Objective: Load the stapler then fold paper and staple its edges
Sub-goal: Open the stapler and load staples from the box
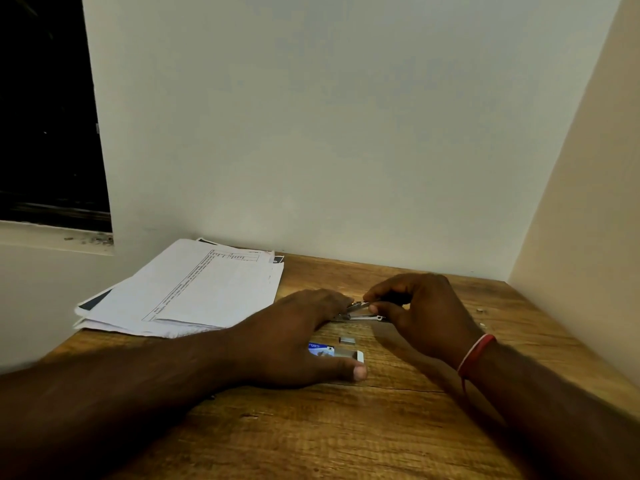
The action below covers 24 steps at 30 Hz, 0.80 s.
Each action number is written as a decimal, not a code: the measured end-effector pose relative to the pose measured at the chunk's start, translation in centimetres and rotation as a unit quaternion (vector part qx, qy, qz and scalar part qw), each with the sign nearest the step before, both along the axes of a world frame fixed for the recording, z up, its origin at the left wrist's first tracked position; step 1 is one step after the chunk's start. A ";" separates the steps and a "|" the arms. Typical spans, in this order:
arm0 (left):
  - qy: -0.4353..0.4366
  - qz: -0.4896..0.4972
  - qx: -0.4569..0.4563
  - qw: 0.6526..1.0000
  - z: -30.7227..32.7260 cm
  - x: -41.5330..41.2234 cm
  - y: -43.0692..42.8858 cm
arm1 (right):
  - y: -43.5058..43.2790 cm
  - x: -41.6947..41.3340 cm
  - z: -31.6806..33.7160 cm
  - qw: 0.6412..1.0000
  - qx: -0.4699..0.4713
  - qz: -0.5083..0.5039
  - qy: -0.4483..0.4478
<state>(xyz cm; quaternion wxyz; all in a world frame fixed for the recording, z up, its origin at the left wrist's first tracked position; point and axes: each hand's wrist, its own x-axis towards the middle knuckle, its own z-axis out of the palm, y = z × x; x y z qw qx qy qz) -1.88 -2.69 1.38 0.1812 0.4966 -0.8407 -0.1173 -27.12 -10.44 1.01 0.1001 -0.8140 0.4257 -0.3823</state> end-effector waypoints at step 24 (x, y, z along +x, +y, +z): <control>-0.134 -0.049 -0.043 0.989 2.5 3.1 -0.1 | 0.2 -0.2 0.3 0.997 -0.008 -0.022 0.074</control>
